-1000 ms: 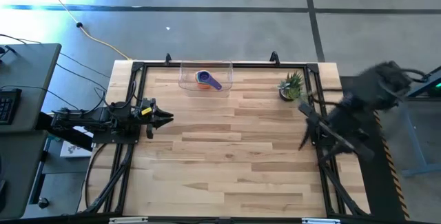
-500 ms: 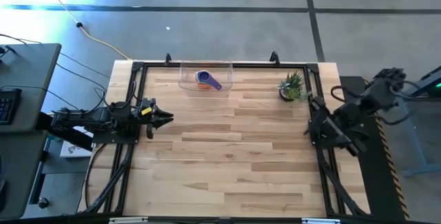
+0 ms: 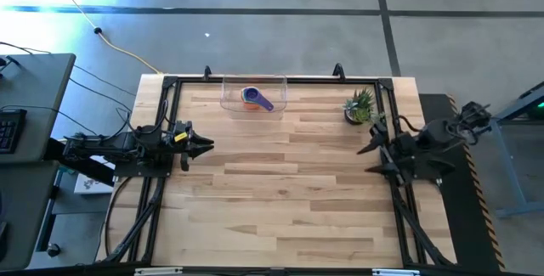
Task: Nest measuring cups in basket
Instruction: Return to Home Position
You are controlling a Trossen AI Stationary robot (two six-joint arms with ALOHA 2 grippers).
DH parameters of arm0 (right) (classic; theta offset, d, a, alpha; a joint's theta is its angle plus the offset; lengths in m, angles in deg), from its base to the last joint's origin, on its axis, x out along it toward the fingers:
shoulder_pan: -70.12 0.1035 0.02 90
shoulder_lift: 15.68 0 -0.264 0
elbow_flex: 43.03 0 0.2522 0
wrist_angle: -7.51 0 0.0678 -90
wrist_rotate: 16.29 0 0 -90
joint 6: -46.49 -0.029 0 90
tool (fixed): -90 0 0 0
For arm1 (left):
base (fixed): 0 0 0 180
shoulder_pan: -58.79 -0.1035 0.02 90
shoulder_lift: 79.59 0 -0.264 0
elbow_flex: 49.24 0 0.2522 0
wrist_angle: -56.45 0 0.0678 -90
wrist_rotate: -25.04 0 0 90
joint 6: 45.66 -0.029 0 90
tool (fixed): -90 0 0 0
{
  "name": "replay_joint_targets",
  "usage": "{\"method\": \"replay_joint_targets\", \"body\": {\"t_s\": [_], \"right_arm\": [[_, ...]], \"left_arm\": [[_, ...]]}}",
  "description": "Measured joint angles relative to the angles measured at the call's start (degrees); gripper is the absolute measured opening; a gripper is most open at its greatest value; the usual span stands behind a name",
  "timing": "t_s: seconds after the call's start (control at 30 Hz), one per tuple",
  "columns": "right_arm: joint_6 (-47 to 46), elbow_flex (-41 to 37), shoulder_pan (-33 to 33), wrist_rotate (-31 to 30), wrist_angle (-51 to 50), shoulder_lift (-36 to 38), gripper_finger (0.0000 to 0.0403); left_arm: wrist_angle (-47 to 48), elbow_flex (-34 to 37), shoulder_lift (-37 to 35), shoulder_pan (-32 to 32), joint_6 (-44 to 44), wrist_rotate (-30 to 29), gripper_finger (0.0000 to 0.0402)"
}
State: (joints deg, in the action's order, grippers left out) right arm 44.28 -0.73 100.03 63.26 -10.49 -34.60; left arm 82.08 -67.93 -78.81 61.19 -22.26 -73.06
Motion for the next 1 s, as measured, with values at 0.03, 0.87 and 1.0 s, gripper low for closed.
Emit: {"method": "replay_joint_targets", "body": {"t_s": [0.03,0.87,1.0], "right_arm": [[0.37,-1.94,-0.84,-0.13,1.48,1.47,0.0229],[-2.30,-27.96,-14.84,-9.64,10.70,18.59,0.0229],[-8.68,-27.94,-15.28,-14.00,8.20,18.13,0.0229]], "left_arm": [[0.00,0.00,0.00,0.02,0.00,0.00,0.0085],[-0.02,0.00,-0.01,-0.01,0.00,0.00,0.0085],[0.01,0.00,-0.01,-0.01,0.00,0.00,0.0085]]}}
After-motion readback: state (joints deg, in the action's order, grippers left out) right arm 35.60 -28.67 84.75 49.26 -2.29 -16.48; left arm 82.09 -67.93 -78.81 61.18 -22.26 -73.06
